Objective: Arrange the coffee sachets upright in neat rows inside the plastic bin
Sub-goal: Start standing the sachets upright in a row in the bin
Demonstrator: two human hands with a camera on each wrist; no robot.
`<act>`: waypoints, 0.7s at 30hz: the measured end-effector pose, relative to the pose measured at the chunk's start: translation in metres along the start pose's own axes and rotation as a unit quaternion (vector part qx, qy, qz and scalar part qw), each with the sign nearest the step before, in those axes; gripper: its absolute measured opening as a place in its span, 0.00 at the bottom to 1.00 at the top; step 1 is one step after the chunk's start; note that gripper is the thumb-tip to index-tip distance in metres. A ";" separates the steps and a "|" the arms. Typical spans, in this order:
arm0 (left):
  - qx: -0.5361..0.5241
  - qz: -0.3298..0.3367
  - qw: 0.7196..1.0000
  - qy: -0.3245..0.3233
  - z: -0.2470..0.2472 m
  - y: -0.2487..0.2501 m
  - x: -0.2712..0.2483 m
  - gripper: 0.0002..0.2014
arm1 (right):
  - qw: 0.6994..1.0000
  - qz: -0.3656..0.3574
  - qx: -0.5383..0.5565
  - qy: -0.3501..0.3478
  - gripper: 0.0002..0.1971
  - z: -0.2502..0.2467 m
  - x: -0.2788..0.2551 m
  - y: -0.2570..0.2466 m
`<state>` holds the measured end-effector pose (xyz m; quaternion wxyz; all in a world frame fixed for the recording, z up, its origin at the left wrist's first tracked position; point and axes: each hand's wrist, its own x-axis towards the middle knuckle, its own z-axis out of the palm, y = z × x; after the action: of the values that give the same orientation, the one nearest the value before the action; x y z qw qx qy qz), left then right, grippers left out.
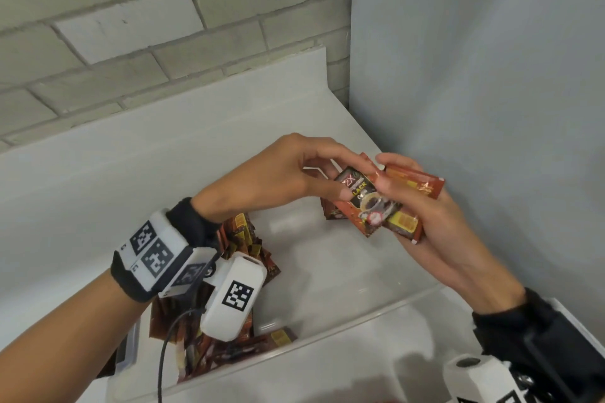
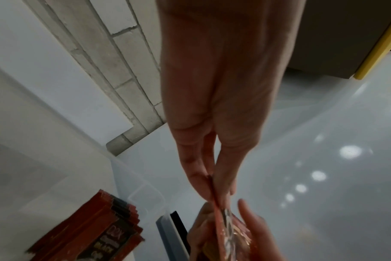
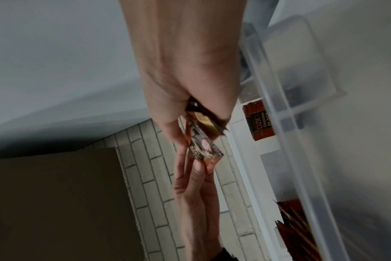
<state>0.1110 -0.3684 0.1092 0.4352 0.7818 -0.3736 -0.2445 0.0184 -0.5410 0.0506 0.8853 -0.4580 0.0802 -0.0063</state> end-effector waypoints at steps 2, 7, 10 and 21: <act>0.040 0.012 0.999 -0.005 -0.006 -0.004 0.003 0.14 | 0.997 -0.045 0.043 0.050 0.20 -0.001 0.001 0.000; 0.231 0.059 0.969 -0.058 -0.004 -0.024 0.018 0.13 | 0.989 -0.080 0.074 0.101 0.13 -0.004 0.001 0.000; 0.296 0.059 0.949 -0.092 0.006 -0.034 0.030 0.15 | 0.989 -0.075 0.069 0.104 0.11 -0.002 0.000 -0.001; 0.440 0.087 0.887 -0.110 0.031 -0.044 0.040 0.17 | 0.991 -0.063 0.070 0.093 0.10 -0.001 -0.001 -0.003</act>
<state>0.1299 -0.4007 0.0535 0.0224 0.8254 -0.5550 -0.1009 0.0175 -0.5432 0.0524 0.9017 -0.3966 0.1325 -0.1099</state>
